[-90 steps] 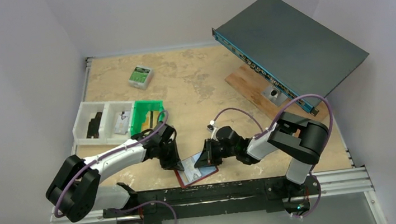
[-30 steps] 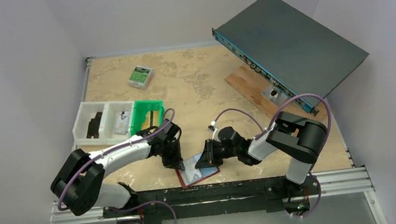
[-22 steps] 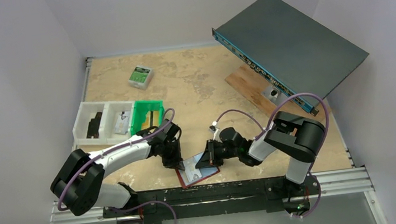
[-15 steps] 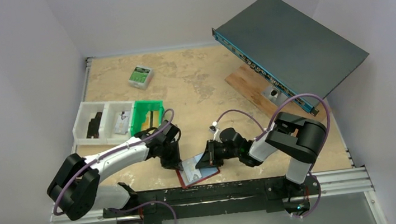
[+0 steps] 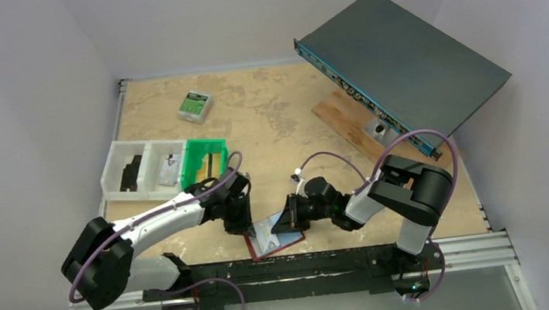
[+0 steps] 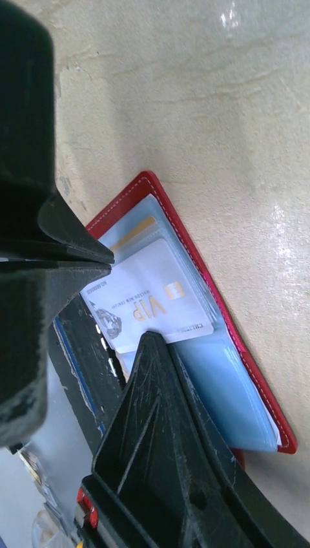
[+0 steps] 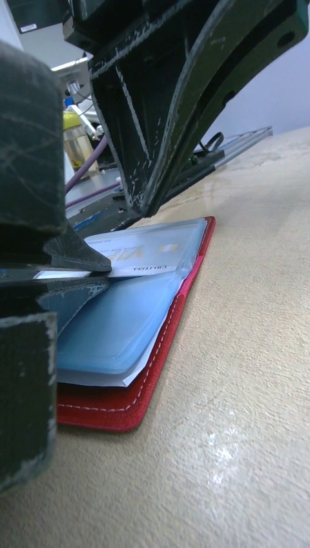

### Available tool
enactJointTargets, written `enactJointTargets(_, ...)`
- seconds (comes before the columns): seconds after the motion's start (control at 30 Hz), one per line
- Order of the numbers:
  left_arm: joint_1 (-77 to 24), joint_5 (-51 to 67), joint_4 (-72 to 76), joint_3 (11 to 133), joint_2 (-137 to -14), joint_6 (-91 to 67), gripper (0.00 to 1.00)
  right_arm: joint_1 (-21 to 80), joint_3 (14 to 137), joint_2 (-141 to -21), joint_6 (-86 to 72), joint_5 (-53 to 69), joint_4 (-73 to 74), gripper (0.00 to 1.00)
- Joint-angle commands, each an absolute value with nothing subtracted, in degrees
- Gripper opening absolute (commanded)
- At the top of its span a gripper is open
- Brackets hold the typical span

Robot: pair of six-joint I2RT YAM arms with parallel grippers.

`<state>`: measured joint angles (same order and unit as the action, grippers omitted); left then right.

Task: Take the credit cards out of the card holder
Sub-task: Remove the credit card from the card holder.

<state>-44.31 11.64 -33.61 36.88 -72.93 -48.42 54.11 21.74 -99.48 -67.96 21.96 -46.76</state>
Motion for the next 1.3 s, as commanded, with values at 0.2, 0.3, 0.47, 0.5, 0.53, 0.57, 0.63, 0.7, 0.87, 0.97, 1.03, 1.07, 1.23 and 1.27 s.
enactJointTargets(0.2, -44.91, 10.6, -31.23, 35.18, -78.91, -49.31, 0.0, 54.35, 21.4, -97.58, -66.97, 19.49, -43.45, 0.0)
enactJointTargets(0.3, -44.97, 9.09, -32.18, 34.82, -79.8, -49.86, 0.0, 54.39, 21.33, -96.86, -66.75, 19.22, -42.7, 0.0)
enactJointTargets(0.47, -44.92, 7.09, -33.48, 34.48, -80.93, -50.14, 0.0, 54.31, 20.97, -95.66, -66.7, 18.57, -41.89, 0.0)
enactJointTargets(0.5, -44.91, 6.79, -33.69, 34.46, -81.07, -50.18, 0.0, 54.32, 20.86, -95.41, -66.64, 18.36, -41.72, 0.0)
enactJointTargets(0.53, -44.93, 6.43, -33.95, 34.45, -81.13, -50.33, 0.0, 54.32, 20.7, -95.04, -66.73, 18.15, -41.59, 0.0)
enactJointTargets(0.57, -44.94, 6.2, -34.05, 34.39, -81.13, -50.42, 0.0, 54.32, 20.54, -94.77, -66.73, 17.92, -41.45, 0.0)
enactJointTargets(0.63, -44.83, 6.15, -33.99, 34.45, -81.36, -50.32, 0.0, 54.28, 20.33, -94.08, -66.7, 17.39, -40.87, 0.0)
enactJointTargets(0.7, -44.88, 6.28, -33.85, 34.49, -81.55, -50.25, 0.0, 54.23, 20.04, -93.56, -66.72, 17.0, -40.62, 0.0)
enactJointTargets(0.87, -44.91, 6.32, -33.82, 34.69, -82.0, -49.88, 0.0, 53.98, 19.37, -92.76, -66.8, 16.21, -40.1, 0.0)
enactJointTargets(0.97, -44.85, 6.28, -33.74, 34.78, -82.02, -49.83, 0.0, 53.83, 19.09, -92.51, -66.88, 16.1, -40.08, 0.0)
enactJointTargets(1.03, -44.82, 6.18, -33.82, 34.88, -82.12, -49.85, 0.0, 53.68, 18.74, -92.26, -67.08, 15.73, -39.95, 0.0)
enactJointTargets(1.07, -44.82, 6.2, -33.84, 34.89, -82.27, -49.85, 0.0, 53.59, 18.54, -92.0, -67.12, 15.53, -39.93, 0.0)
enactJointTargets(1.23, -44.87, 6.41, -33.57, 34.9, -82.69, -49.67, 0.0, 52.93, 18.04, -91.06, -67.01, 15.43, -39.55, 0.0)
enactJointTargets(1.27, -44.83, 6.36, -33.57, 34.99, -82.63, -49.68, 0.0, 52.84, 18.02, -90.93, -67.0, 15.46, -39.55, 0.0)
